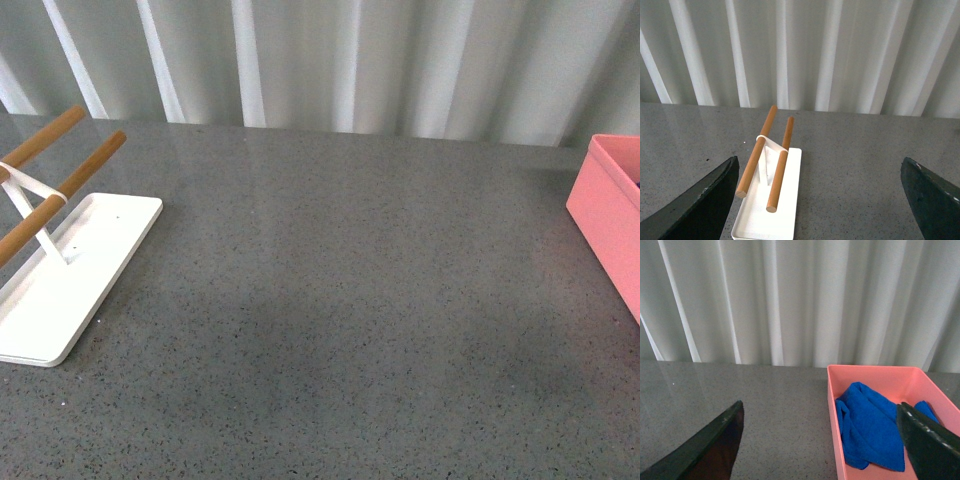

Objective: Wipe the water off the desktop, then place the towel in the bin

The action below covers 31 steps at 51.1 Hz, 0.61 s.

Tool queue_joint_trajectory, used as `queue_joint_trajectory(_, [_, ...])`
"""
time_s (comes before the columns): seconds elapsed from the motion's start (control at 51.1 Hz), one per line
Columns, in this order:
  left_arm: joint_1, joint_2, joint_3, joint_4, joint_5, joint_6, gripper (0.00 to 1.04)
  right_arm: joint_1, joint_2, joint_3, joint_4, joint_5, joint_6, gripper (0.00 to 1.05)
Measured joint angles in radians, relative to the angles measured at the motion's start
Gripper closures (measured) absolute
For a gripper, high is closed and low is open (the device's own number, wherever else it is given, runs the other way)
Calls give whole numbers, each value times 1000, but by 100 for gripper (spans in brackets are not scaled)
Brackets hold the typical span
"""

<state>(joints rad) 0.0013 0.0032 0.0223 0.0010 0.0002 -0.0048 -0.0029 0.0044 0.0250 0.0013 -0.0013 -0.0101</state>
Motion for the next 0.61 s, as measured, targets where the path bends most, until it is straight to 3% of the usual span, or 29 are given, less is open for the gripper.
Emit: queue_joint_trajectory(0.607, [0,0,0,0,0,0,7,0,0,0,0,0,1,7])
